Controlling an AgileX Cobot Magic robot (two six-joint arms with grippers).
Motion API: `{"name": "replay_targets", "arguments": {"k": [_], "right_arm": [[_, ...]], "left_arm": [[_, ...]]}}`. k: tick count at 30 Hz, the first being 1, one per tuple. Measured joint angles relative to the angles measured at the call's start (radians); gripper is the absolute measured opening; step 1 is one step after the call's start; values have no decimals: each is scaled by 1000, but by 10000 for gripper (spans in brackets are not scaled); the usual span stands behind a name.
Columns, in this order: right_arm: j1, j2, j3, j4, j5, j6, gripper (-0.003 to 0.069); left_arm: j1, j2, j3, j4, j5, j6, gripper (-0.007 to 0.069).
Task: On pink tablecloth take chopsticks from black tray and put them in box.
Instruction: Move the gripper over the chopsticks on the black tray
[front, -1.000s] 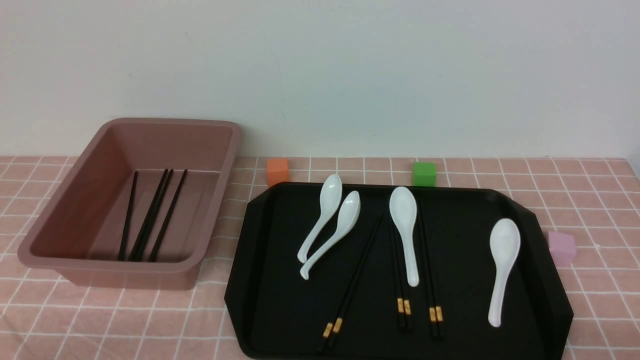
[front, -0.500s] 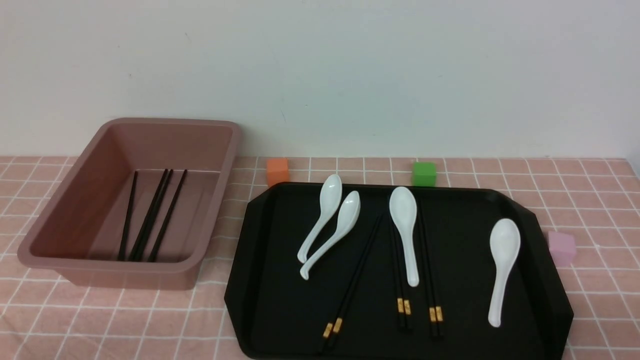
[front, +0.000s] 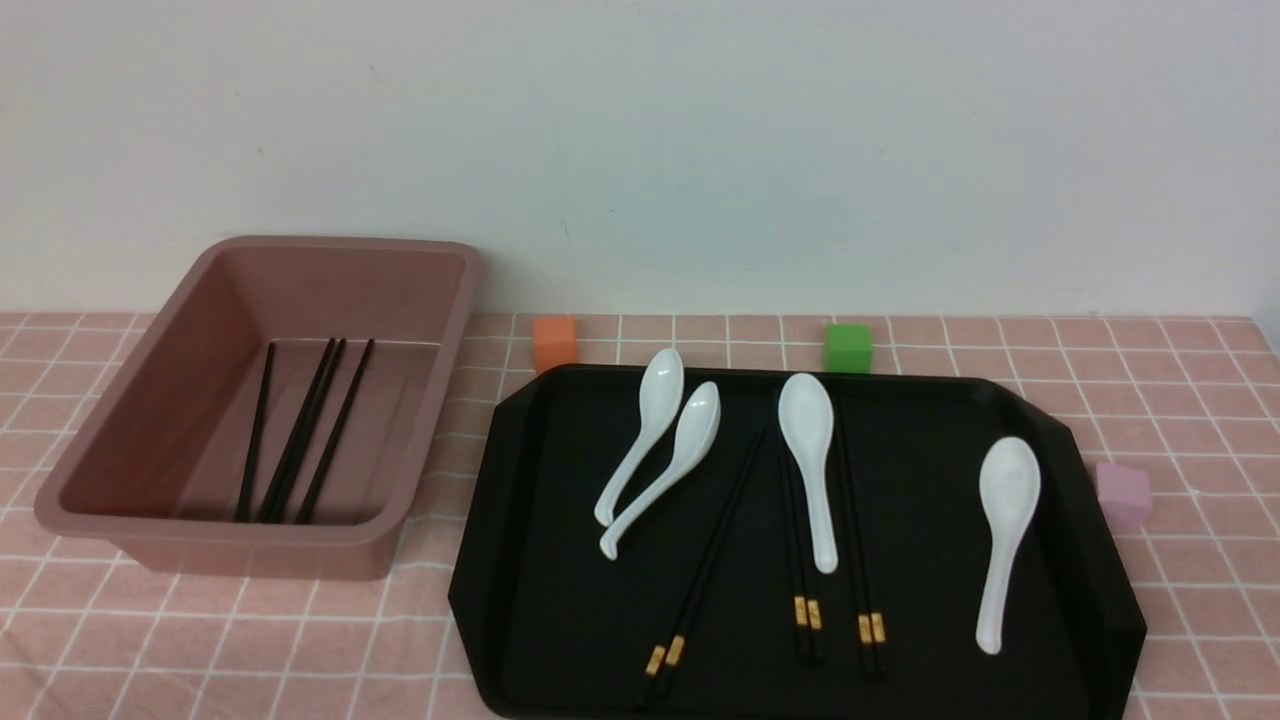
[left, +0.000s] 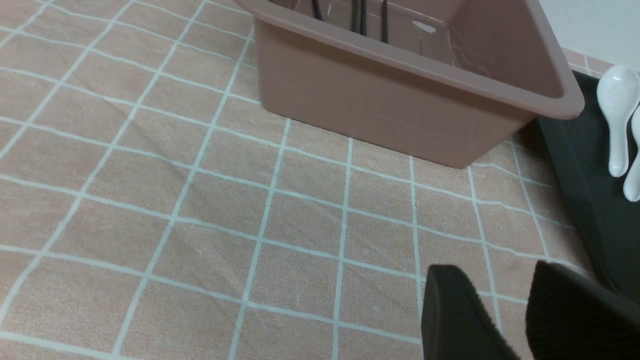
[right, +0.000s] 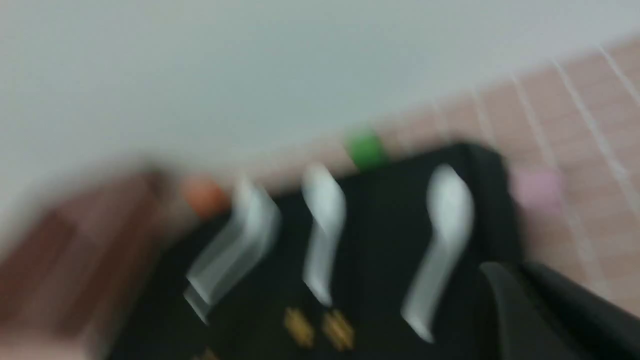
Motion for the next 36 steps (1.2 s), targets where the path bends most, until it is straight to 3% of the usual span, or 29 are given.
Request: {"name": "replay_targets", "arguments": {"k": [3, 7, 18, 21, 30, 36], "right_arm": [[0, 212, -159, 37, 243, -156, 19], [0, 400, -250, 72, 368, -245, 20], [20, 796, -343, 168, 323, -324, 22], [64, 843, -360, 173, 291, -323, 24], [344, 1140, -572, 124, 250, -211, 43], [372, 1316, -682, 22, 237, -67, 115]], "left_arm": [[0, 0, 0, 0, 0, 0, 238], [0, 0, 0, 0, 0, 0, 238], [0, 0, 0, 0, 0, 0, 238], [0, 0, 0, 0, 0, 0, 238], [0, 0, 0, 0, 0, 0, 238], [0, 0, 0, 0, 0, 0, 238]]}}
